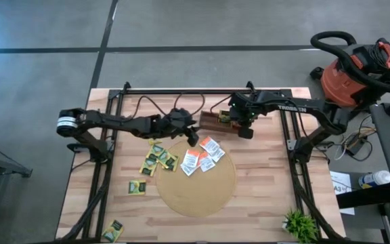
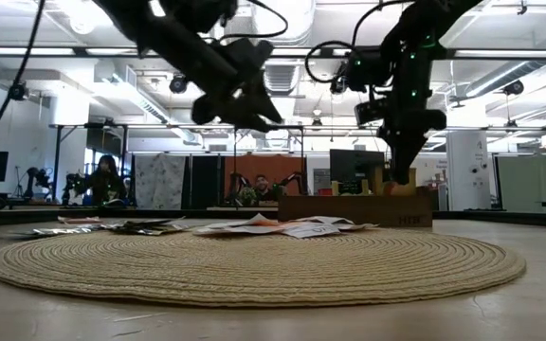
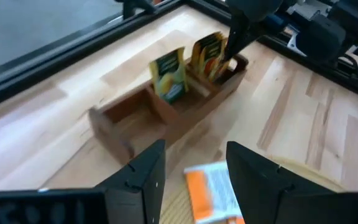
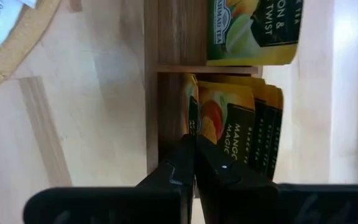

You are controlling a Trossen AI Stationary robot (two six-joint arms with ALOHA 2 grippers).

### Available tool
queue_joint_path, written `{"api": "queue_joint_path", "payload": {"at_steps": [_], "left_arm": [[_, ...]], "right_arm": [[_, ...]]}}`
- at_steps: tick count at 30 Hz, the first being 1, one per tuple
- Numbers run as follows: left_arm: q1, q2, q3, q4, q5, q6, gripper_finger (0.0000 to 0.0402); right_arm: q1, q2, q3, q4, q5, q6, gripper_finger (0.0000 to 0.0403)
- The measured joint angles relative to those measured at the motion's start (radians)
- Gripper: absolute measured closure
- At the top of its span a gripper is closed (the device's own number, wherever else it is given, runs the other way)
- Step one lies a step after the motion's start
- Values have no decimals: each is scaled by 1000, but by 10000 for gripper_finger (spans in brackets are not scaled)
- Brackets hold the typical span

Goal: Pick & Place Tea
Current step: Put the mango tea bag into the right section of the wooden organizer, then put the orange tea bag into the left section of the wooden organizer

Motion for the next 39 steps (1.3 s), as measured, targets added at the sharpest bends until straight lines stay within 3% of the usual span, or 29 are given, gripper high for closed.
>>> {"api": "queue_joint_path", "payload": {"at_steps": [8, 19, 24, 31, 36, 39], "left_arm": [[0, -144, -127, -2, -25, -28, 239], [0, -261, -260, -13, -46, -100, 239], [0, -284, -296, -13, -4, -139, 239], [-1, -288, -309, -58, 132, -169, 239], [-1, -288, -309, -82, 199, -188, 239], [-1, -288, -309, -74, 226, -196, 239]], "right_arm": [[-3, 29, 1, -11, 59, -3, 382], [-3, 17, 37, -37, 117, 39, 274], [-3, -2, 77, -50, 168, 40, 249], [-3, -50, 124, -47, 310, 40, 248], [-3, -94, 130, -45, 300, 77, 257], [-3, -116, 130, -44, 162, 251, 263]]}}
